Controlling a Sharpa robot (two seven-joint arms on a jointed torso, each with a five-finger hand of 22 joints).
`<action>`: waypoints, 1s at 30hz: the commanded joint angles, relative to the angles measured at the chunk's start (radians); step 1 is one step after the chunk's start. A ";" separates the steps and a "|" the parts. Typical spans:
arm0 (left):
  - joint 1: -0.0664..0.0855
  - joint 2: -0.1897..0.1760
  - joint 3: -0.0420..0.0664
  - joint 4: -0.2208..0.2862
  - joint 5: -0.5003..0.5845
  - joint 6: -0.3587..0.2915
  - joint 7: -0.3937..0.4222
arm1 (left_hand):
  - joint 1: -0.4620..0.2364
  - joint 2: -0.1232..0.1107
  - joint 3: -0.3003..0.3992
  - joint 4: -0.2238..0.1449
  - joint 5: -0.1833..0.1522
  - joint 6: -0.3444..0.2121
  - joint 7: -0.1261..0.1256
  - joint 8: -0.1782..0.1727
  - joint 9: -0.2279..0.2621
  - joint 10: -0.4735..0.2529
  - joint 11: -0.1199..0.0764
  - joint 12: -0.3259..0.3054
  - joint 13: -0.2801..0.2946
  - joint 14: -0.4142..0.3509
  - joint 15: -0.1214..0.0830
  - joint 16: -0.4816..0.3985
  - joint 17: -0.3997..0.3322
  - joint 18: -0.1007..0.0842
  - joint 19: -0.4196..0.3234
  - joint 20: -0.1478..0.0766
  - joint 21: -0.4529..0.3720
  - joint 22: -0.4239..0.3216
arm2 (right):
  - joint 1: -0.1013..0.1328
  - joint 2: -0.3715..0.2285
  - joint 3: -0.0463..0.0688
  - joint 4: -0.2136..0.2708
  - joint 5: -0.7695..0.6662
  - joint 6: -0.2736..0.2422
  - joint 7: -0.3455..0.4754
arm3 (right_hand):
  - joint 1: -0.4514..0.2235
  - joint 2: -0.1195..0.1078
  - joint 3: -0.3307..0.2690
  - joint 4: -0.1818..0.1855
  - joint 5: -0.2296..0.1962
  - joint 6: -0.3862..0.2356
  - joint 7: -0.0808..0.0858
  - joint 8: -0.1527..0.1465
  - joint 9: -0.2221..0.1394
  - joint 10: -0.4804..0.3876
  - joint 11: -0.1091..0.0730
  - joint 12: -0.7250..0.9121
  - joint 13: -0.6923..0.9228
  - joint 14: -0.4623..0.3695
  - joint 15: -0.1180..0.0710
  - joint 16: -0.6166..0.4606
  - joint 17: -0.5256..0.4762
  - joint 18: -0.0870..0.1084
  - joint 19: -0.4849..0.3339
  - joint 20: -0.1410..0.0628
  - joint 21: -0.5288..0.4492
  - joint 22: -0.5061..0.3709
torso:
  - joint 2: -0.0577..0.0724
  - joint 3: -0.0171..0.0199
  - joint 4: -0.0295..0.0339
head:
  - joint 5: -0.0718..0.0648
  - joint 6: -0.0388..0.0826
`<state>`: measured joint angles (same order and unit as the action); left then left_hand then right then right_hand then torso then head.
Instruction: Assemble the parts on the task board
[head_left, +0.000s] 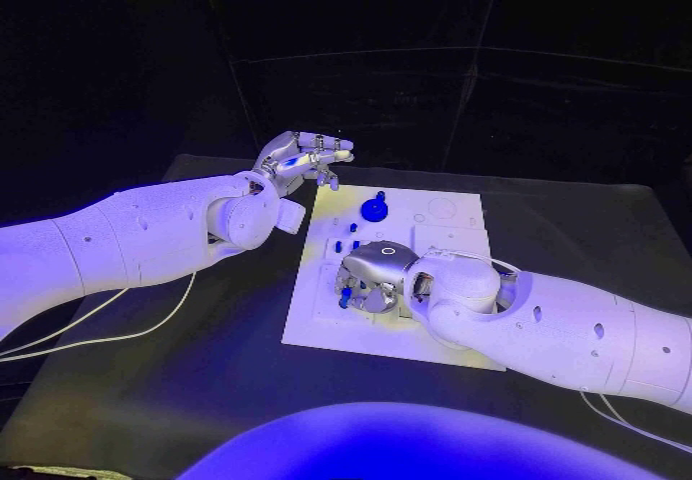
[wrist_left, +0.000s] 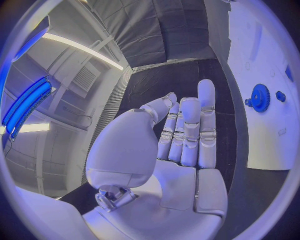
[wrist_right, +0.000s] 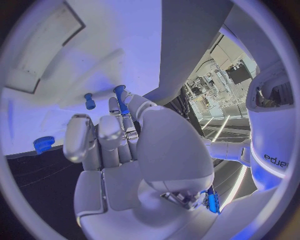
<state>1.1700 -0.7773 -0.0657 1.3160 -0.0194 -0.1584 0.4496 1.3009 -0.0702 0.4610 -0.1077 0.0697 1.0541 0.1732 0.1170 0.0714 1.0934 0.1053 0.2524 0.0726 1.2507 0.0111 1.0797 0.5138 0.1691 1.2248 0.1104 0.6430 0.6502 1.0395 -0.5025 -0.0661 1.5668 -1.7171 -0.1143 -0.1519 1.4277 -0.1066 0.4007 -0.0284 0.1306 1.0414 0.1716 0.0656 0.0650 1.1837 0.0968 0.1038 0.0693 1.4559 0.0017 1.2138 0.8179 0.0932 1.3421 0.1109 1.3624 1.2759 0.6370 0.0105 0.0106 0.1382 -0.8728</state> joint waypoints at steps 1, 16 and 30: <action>0.002 -0.001 0.001 0.001 0.004 0.011 0.004 | 0.007 0.000 -0.004 -0.001 0.004 -0.004 0.003 0.007 -0.001 -0.007 -0.003 0.003 -0.001 -0.008 0.002 -0.004 -0.001 0.013 -0.006 0.000 -0.006 -0.001 | 0.001 0.000 0.000 0.001 -0.002 -0.005 -0.005 | -0.013 -0.004 0.000 0.007 -0.001 -0.012 0.001 -0.002 0.000 -0.015 0.002 -0.008 -0.003 -0.002 0.009 -0.006 -0.004 -0.013 -0.008 0.006 -0.008 -0.007 | 0.001 0.0003 0.0006 | 0.000 0.000; 0.002 -0.005 0.001 0.001 0.004 0.013 0.002 | 0.007 0.000 -0.004 -0.001 0.004 -0.004 0.003 0.007 -0.001 -0.007 -0.003 0.003 -0.001 -0.008 0.002 -0.004 -0.001 0.013 -0.006 0.000 -0.006 -0.001 | 0.000 -0.064 0.001 0.059 0.056 -0.148 0.038 | -0.039 -0.020 -0.296 0.049 0.012 -0.297 -0.011 -0.006 -0.002 -0.332 0.032 0.047 0.005 -0.076 0.040 -0.164 -0.249 0.047 -0.191 0.035 -0.262 -0.301 | 0.000 0.0010 -0.0022 | -0.003 0.000; 0.002 -0.011 0.001 0.001 0.004 0.012 0.001 | 0.007 0.000 -0.004 -0.001 0.004 -0.004 0.003 0.007 -0.001 -0.007 -0.003 0.003 -0.001 -0.008 0.002 -0.004 -0.001 0.013 -0.006 0.000 -0.006 -0.001 | 0.095 -0.360 0.005 0.229 0.318 -0.269 -0.063 | -0.023 0.046 -0.433 0.122 0.060 -0.081 -0.009 0.063 0.025 -0.032 -0.018 0.323 0.064 -0.001 0.000 -0.053 -0.068 0.013 -0.051 0.006 -0.130 -0.144 | -0.002 -0.0010 -0.0010 | -0.073 0.027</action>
<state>1.1699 -0.7879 -0.0660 1.3158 -0.0193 -0.1563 0.4472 1.3009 -0.0702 0.4610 -0.1077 0.0697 1.0541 0.1732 0.1170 0.0714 1.0934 0.1054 0.2524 0.0726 1.2507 0.0111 1.0797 0.5140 0.1691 1.2248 0.1104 0.6430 0.6504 1.1288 -0.8443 -0.0601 1.7821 -1.5327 -0.3162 -0.1531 1.4160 -0.0583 -0.0282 0.0823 0.1863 0.9445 0.1703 0.1211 0.0878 1.1075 0.0915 0.4009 0.1222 1.4408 0.0065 1.1358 0.7081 0.1246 1.2701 0.1233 1.2060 1.1009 0.6353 0.0111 0.0072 0.0798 -0.8506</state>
